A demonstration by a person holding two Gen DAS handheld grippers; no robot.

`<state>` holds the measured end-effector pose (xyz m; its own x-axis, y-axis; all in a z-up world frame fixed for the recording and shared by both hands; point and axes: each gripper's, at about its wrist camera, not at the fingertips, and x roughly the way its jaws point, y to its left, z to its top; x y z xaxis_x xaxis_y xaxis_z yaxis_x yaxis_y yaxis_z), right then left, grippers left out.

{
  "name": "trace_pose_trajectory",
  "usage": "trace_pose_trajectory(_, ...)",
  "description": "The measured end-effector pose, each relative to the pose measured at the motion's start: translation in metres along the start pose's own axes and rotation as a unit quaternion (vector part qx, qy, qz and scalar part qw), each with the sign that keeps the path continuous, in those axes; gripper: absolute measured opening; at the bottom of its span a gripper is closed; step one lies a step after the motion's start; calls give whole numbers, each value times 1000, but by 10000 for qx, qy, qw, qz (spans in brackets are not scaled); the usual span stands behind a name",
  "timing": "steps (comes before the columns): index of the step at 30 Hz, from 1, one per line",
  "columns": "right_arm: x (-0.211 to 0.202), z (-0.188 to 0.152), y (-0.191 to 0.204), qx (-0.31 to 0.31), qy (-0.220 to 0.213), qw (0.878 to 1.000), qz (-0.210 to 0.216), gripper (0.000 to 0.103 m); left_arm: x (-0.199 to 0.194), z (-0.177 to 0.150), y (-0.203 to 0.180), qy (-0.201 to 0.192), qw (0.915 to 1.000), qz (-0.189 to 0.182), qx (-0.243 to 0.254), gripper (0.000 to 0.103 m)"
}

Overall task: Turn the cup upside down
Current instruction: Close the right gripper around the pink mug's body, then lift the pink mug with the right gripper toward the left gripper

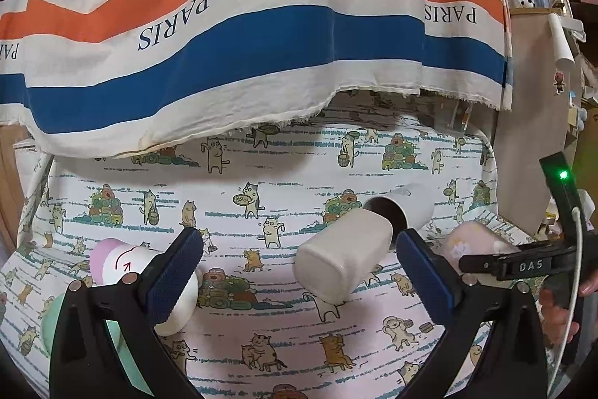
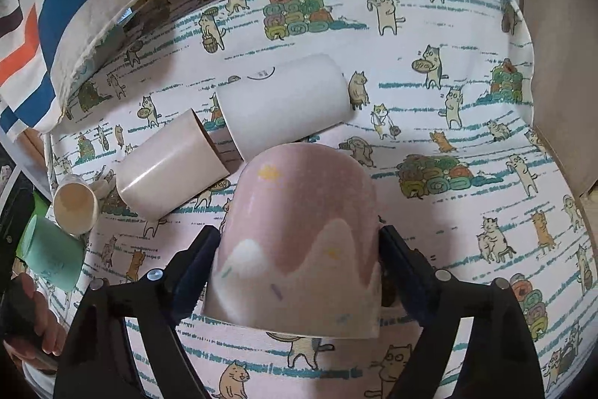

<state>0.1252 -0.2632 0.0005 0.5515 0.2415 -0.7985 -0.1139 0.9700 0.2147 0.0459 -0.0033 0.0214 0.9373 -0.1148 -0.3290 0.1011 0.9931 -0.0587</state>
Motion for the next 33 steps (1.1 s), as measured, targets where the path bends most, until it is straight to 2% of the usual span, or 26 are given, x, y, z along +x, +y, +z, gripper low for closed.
trace_pose_trajectory(10,-15,1,11,-200,-321,9990,225,84,3,2,3,112,9999,107,7,103)
trace_pose_trajectory(15,-22,-3,31,-571,-409,9947,753,83,3,6,9,266,9995,39,-189,103)
trace_pose_trajectory(18,-26,-10,51,-1003,-451,9891,981,83,4,7,8,381,9991,-19,-176,103)
trace_pose_trajectory(24,-23,-25,83,-1440,-106,9729,1807,83,11,2,-2,611,9981,-32,6,103)
trace_pose_trajectory(29,-22,-39,103,-1993,-14,9654,1680,83,12,3,0,673,9977,-47,-47,103)
trace_pose_trajectory(33,-12,-38,102,-1929,253,9658,1715,85,13,3,2,773,9969,-123,-120,103)
